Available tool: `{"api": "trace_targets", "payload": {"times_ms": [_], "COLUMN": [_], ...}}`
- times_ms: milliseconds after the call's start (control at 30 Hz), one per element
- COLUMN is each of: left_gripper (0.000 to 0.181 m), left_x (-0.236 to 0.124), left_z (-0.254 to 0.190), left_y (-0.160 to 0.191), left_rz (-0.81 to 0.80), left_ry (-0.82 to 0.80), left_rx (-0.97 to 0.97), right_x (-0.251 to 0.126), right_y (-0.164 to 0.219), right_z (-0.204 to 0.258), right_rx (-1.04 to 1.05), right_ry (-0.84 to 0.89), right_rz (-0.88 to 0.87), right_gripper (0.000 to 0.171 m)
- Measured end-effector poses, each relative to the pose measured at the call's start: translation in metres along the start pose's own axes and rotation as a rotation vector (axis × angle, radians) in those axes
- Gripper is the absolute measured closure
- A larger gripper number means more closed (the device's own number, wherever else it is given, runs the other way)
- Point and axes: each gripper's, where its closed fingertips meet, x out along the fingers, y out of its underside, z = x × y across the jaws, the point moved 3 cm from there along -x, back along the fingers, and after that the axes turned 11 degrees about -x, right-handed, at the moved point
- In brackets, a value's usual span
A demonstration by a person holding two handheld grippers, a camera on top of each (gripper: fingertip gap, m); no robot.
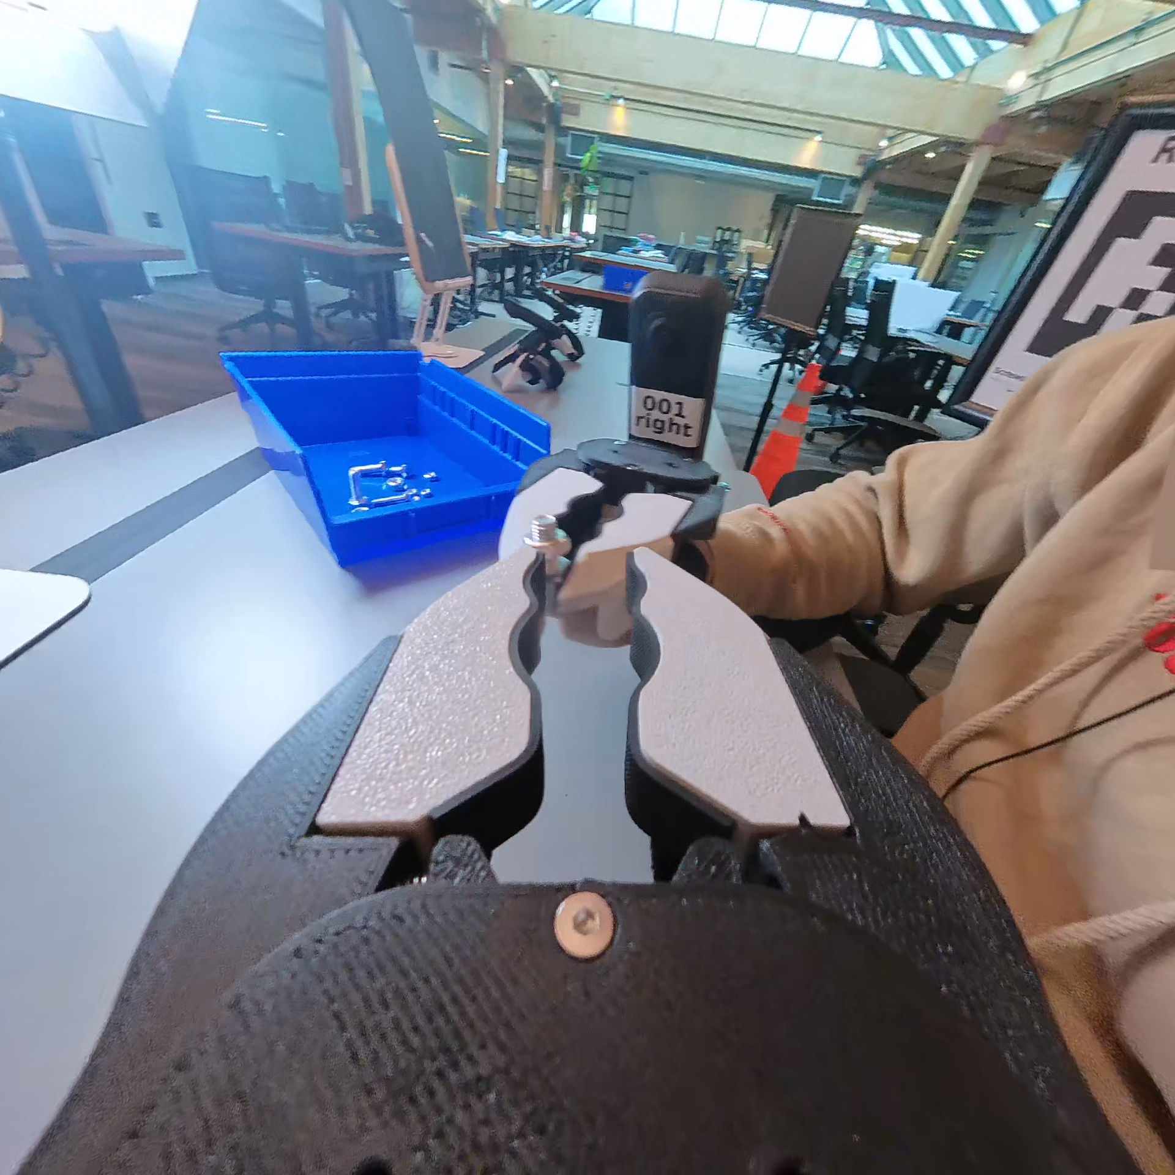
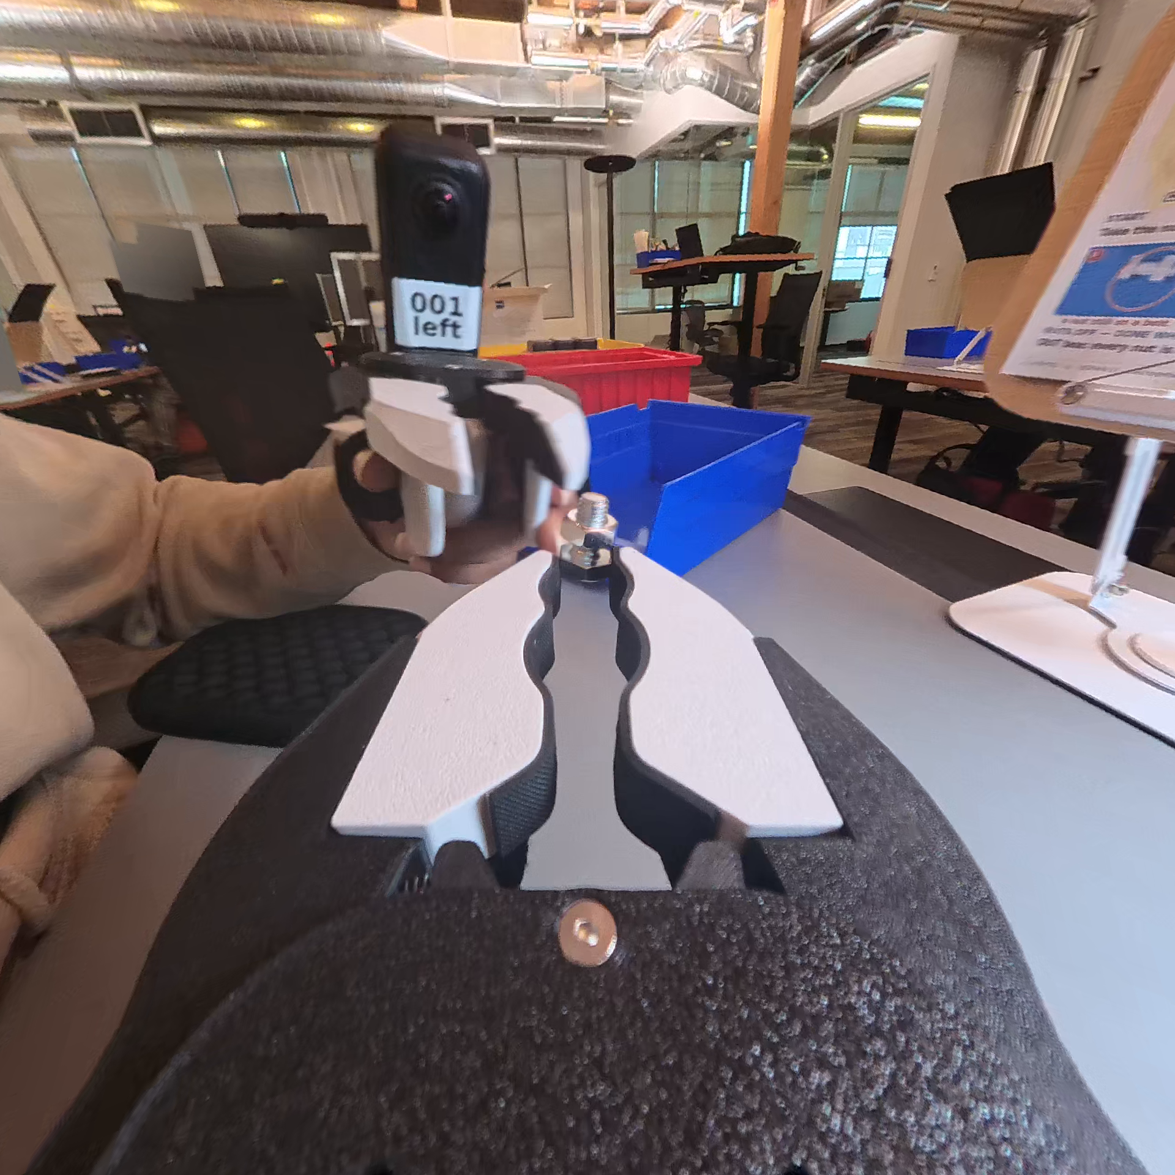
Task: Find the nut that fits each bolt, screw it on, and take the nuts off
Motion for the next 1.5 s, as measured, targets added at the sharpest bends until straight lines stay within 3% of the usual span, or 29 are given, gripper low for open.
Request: {"api": "trace_targets", "payload": {"times_ms": [100,233,267,300,533,767,1500], "left_gripper": [0.149,0.154,0.169,0.172,0.152,0.166,0.166], "left_x": [0.007,0.006,0.001,-0.003,0.002,0.005,0.007], "left_z": [0.007,0.004,0.002,-0.001,0.012,0.009,0.012], "left_y": [0.009,0.014,0.013,0.010,0.020,0.026,0.016], "left_rz": [0.013,0.032,0.032,0.009,0.003,0.042,-0.113], "left_ry": [-0.013,0.007,0.041,0.077,0.004,-0.038,-0.149], "left_rx": [-0.035,-0.031,-0.036,-0.056,-0.056,0.049,0.071], "right_x": [0.008,0.007,0.005,0.002,0.013,0.015,0.019], "right_y": [0.005,0.006,0.007,0.007,0.015,0.015,0.008], "right_z": [0.013,0.007,0.002,-0.003,0.017,0.021,0.013], "right_rx": [-0.042,-0.056,-0.054,-0.055,-0.126,-0.120,0.008], "right_ry": [-0.045,-0.011,0.020,0.032,-0.045,-0.048,0.047], "right_rz": [0.027,0.036,0.037,0.040,0.077,0.077,-0.008], "right_gripper": [0.157,0.157,0.157,0.157,0.157,0.157,0.156]}}
